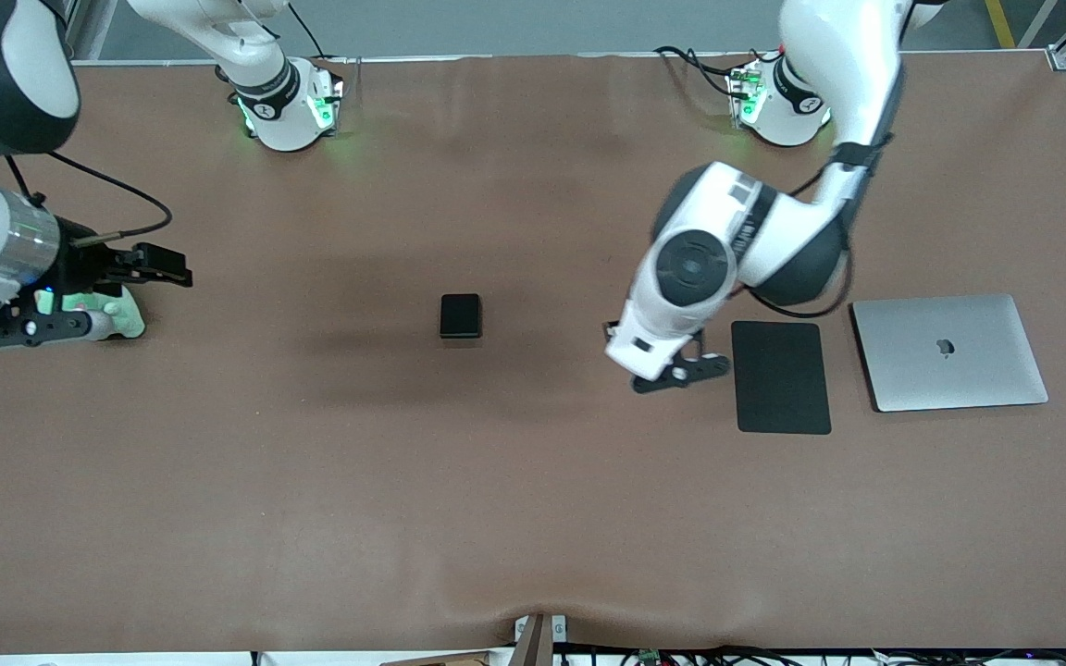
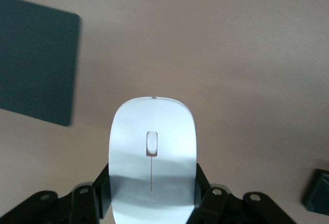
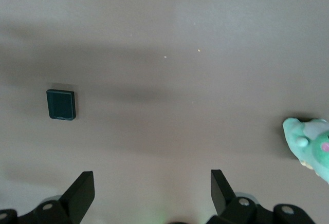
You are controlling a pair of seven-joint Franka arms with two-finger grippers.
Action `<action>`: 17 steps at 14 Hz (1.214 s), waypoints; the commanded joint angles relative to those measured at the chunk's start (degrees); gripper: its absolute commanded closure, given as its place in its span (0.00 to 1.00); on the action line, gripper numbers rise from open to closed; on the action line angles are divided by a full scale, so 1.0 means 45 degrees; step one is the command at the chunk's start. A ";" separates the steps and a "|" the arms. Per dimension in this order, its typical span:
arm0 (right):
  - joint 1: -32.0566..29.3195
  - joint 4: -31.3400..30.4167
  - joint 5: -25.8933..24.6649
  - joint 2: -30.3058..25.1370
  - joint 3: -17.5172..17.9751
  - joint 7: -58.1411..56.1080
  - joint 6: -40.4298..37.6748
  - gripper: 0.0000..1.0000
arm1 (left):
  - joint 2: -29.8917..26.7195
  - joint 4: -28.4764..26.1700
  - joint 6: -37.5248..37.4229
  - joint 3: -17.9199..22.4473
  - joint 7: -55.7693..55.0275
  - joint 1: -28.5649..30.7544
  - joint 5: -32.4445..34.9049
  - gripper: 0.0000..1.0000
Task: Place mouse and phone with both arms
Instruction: 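Carry the mouse to the pad while the right gripper reaches the phone, then lower the mouse onto the pad while the right gripper grasps the phone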
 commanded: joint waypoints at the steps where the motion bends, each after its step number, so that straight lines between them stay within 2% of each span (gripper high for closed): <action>1: 0.0366 0.0198 0.0281 0.0614 -0.0028 0.0534 0.0332 0.00 | -0.0500 -0.0419 -0.0220 -0.0108 0.1014 0.1031 -0.0128 1.00; 6: 0.1128 0.0081 0.0673 0.1454 -0.0028 0.1494 0.0896 0.00 | -0.0599 -0.0713 -0.0220 -0.0050 0.2401 0.2419 0.0145 1.00; 8: 0.1595 -0.0503 0.0692 0.1573 -0.0028 0.2057 0.1948 0.00 | -0.0599 -0.0752 -0.0161 -0.0069 0.3454 0.2791 0.0729 1.00; 11: 0.2494 -0.1304 0.0692 0.1689 -0.0047 0.3209 0.2947 0.00 | -0.0618 -0.1160 0.0324 -0.0089 0.4471 0.3300 0.0810 1.00; 13: 0.3255 -0.1890 0.0692 0.1904 -0.0047 0.4030 0.3882 0.00 | -0.0773 -0.1958 0.1123 -0.0069 0.4825 0.3534 0.0810 1.00; 17: 0.3941 -0.2381 0.0692 0.2587 -0.0047 0.4405 0.5214 0.00 | -0.1632 -0.4846 0.3952 -0.0088 0.5469 0.3808 0.0947 1.00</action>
